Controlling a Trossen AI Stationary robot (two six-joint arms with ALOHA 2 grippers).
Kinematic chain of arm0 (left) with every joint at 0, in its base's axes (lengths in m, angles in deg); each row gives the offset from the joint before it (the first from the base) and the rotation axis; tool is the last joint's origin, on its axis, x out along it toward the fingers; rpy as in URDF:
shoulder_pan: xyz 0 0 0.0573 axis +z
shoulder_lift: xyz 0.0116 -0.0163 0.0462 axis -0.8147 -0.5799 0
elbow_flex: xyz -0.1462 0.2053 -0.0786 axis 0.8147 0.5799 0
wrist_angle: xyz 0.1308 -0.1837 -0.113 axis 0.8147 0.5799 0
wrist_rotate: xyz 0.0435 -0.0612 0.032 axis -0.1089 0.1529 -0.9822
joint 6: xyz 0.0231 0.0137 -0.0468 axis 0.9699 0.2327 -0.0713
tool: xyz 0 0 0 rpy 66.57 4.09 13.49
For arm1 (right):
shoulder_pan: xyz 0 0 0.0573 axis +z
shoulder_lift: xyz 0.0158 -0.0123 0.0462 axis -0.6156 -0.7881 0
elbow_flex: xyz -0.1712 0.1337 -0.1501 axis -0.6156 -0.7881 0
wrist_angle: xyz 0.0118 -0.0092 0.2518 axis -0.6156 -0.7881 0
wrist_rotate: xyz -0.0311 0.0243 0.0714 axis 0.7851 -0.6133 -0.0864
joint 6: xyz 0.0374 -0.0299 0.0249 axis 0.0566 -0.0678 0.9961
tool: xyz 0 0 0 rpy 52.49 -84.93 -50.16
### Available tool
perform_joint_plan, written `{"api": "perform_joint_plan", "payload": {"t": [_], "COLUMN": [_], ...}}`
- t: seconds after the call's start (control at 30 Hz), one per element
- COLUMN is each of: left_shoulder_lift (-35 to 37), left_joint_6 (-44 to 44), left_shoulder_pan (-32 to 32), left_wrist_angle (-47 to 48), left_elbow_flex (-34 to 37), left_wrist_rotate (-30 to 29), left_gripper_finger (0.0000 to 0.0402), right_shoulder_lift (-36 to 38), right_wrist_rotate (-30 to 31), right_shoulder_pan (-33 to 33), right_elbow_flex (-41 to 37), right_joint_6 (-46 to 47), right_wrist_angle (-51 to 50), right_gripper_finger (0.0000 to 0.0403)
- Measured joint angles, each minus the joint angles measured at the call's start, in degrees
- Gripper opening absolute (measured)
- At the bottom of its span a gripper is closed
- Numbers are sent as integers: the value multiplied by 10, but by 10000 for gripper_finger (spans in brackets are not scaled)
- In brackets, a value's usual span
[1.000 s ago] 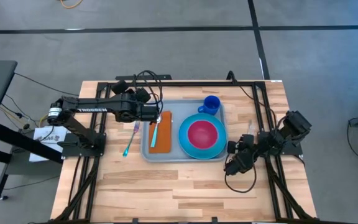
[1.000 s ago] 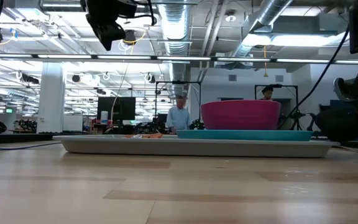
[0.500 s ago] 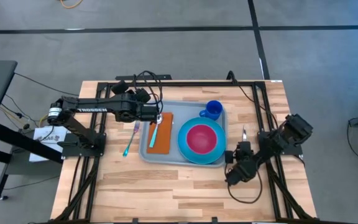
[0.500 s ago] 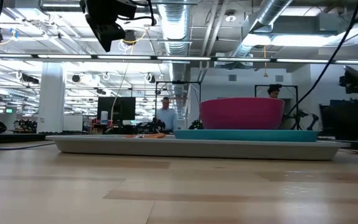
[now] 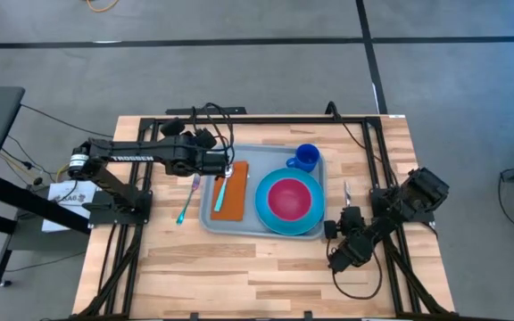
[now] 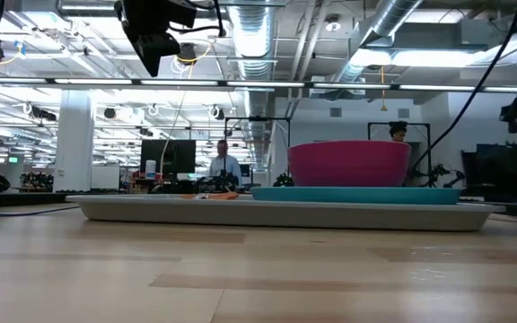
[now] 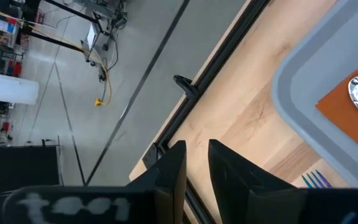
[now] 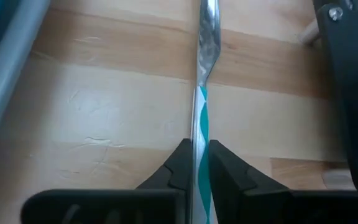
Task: Set up tray
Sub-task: Put the white patterned knife on the brown table napkin to the left of the blue plate
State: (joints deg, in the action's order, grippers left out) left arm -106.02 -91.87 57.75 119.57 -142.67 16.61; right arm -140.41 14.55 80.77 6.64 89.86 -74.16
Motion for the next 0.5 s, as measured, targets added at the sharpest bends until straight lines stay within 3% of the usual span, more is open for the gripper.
{"api": "perform_joint_plan", "payload": {"t": [0.13, 0.33, 0.5], "left_shoulder_lift": [0, 0, 0], "left_joint_6": [1, 1, 2], "left_shoulder_pan": [-6, -8, -8], "left_wrist_angle": [0, 0, 0], "left_elbow_flex": [0, 0, 0], "left_wrist_rotate": [0, 0, 0], "left_gripper_finger": [59, 59, 59], "right_shoulder_lift": [-16, 10, 43], "right_wrist_rotate": [3, -60, 1], "right_shoulder_pan": [11, 17, 26], "right_elbow_flex": [26, 83, 114], "right_joint_6": [-4, -24, -47], "right_wrist_angle": [-28, -118, -129], "right_gripper_finger": [14, 4, 1]}}
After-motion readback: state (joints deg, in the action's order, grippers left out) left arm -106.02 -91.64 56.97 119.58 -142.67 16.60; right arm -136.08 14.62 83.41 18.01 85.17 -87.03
